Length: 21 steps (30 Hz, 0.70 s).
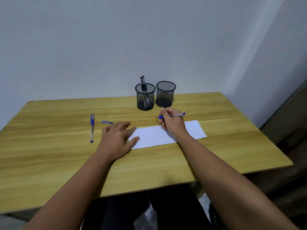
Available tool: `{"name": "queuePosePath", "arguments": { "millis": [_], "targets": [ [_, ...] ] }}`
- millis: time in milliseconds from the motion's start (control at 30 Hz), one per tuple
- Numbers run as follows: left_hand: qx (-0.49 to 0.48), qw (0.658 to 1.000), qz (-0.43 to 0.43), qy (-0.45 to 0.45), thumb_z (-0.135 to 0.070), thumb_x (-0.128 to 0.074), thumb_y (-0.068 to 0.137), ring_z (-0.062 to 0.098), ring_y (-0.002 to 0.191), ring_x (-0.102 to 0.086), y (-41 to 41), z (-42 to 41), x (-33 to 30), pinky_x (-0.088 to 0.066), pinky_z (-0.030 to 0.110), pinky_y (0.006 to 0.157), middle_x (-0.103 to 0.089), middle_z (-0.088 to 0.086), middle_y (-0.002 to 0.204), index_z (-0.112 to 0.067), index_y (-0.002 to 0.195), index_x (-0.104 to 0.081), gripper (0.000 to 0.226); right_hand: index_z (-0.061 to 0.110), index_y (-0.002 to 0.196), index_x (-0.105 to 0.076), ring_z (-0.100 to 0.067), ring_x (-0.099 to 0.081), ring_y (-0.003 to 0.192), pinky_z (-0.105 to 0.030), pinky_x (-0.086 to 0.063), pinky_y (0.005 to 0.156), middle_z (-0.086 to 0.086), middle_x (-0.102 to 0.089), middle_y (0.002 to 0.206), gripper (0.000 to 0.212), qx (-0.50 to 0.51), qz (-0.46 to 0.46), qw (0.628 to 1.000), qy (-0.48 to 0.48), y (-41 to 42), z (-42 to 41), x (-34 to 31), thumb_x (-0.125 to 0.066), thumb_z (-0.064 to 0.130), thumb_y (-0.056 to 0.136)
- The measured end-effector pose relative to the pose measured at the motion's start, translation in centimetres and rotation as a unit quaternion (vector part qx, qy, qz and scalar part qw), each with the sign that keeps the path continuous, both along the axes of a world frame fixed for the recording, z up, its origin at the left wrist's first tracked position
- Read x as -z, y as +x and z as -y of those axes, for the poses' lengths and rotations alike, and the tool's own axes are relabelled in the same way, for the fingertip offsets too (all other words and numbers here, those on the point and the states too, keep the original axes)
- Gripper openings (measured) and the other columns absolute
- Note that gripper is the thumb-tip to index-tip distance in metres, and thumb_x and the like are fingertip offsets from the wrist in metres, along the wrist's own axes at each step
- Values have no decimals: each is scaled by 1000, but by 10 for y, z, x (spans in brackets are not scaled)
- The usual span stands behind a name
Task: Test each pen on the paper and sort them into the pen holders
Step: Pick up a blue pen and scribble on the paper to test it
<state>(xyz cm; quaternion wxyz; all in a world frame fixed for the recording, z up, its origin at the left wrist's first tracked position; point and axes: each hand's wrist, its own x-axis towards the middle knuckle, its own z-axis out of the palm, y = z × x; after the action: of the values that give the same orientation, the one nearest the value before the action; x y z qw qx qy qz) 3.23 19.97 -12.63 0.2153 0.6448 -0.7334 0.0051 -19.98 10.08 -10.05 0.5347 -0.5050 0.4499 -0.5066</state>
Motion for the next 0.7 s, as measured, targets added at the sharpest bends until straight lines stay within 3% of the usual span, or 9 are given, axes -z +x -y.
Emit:
{"name": "queuePosePath", "arguments": {
  "millis": [100, 233, 300, 400, 500, 700],
  "targets": [
    [-2, 1000, -1, -2, -69, -43, 88, 16, 137, -42, 0, -1, 0, -26, 47, 107, -54, -9, 145, -42, 127, -67, 53, -1, 83, -68, -17, -55, 53, -25, -41, 44, -19, -61, 72, 37, -1, -37, 999, -24, -6, -2, 0, -64, 26, 108],
    [-4, 1000, -5, 12, -71, -43, 87, 14, 138, -41, 1, 0, -2, -25, 46, 107, -52, -12, 146, -44, 129, -65, 54, -17, 79, -52, -30, -51, 59, -31, -41, 50, -20, -52, 67, 58, -7, -44, 998, -35, -10, -2, 9, -69, 31, 105],
    [2, 1000, 4, 27, -73, -41, 87, 12, 140, -39, 6, 1, -4, -25, 44, 105, -49, -14, 149, -47, 132, -61, 57, -10, 74, -53, -26, -52, 56, -34, -43, 55, -15, -52, 63, 56, -5, -62, 997, -37, -10, -2, 9, -72, 33, 103],
    [23, 998, 27, 45, -76, -33, 88, 9, 148, -31, 14, -1, -4, -25, 43, 110, -41, -18, 157, -47, 142, -52, 64, 5, 62, -50, -13, -47, 54, -30, -42, 60, 6, -48, 52, 54, 23, -104, 993, -52, -11, -2, 11, -77, 34, 98],
    [22, 998, 23, 48, -74, -30, 90, 7, 151, -24, 14, -5, -3, -23, 41, 115, -36, -19, 160, -45, 146, -48, 65, 2, 69, -51, -23, -55, 57, -33, -46, 58, -7, -54, 58, 52, 19, -80, 996, -39, -11, -2, 13, -75, 37, 99],
    [19, 999, 21, 43, -71, -32, 91, 7, 152, -23, 10, -7, -3, -20, 38, 117, -37, -17, 160, -42, 147, -49, 65, -5, 72, -44, -28, -57, 57, -31, -46, 53, -17, -54, 61, 45, 30, -92, 995, -24, -13, -1, 16, -72, 17, 100]
  ]
}}
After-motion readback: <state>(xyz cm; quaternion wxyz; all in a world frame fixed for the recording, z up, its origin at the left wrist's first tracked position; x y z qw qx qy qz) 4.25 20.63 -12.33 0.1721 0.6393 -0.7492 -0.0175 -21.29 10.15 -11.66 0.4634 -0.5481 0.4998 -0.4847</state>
